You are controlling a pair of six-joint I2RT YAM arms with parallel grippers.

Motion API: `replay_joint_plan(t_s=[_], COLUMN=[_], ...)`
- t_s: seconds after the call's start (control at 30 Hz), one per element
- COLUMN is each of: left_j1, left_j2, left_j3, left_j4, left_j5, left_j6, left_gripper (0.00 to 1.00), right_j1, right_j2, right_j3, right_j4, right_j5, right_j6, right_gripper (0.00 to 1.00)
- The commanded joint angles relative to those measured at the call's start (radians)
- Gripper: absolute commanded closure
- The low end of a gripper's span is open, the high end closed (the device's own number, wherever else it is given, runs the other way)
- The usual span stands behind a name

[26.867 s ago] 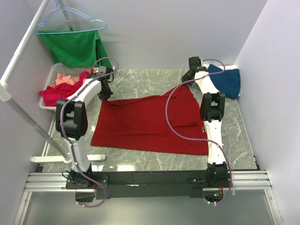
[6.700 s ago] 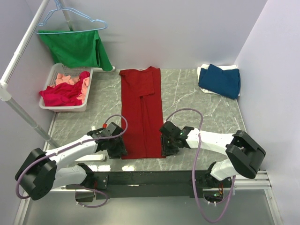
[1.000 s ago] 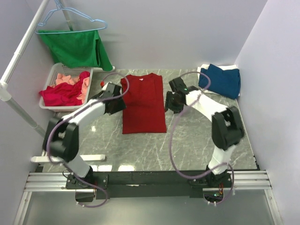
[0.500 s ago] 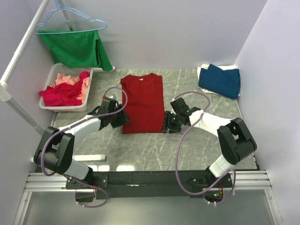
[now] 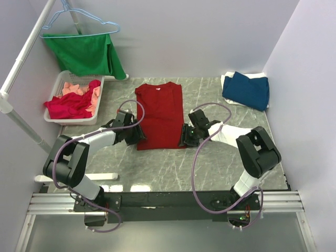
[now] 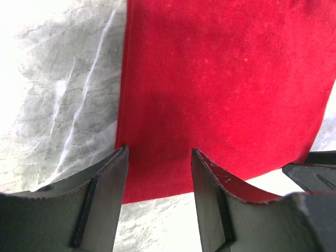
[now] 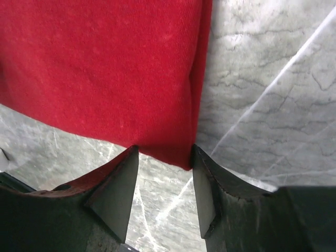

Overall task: Fold and stack the t-shirts
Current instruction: Fold the tshirt

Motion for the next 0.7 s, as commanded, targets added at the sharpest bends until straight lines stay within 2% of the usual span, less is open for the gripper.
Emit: replay_joint_plan(t_s=[0.0,0.23,0.5,0.67], left_j1=[0.001,0.001,-0.001,-0.001], left_j2=[0.004,-0.030,-0.065,-0.050], left_j3=[0.038,0.027,-0.046,-0.072], left_j4=[-0.081,-0.164,-0.142,-0.097], left_j5=[-0.035,-0.095,-0.012,0.056], left_j6=[0.023,0.022,-0.012,-0.044], left_gripper=[0.43,0.43,0.44,0.47], right_j1=[0.004,0.004,0.009,0.020], right_j2=[0.053,0.067,0.079,0.095], right_j3=[0.000,0.011,0.000,-0.005], right_j4=[-0.006,-0.023,-0.025,-0.020], right_j5=[0.057,0.077,0.083,0.086], right_j6=[-0.002,0.009,0.019,0.024], right_gripper=[0.48,0.50,0.51,0.54])
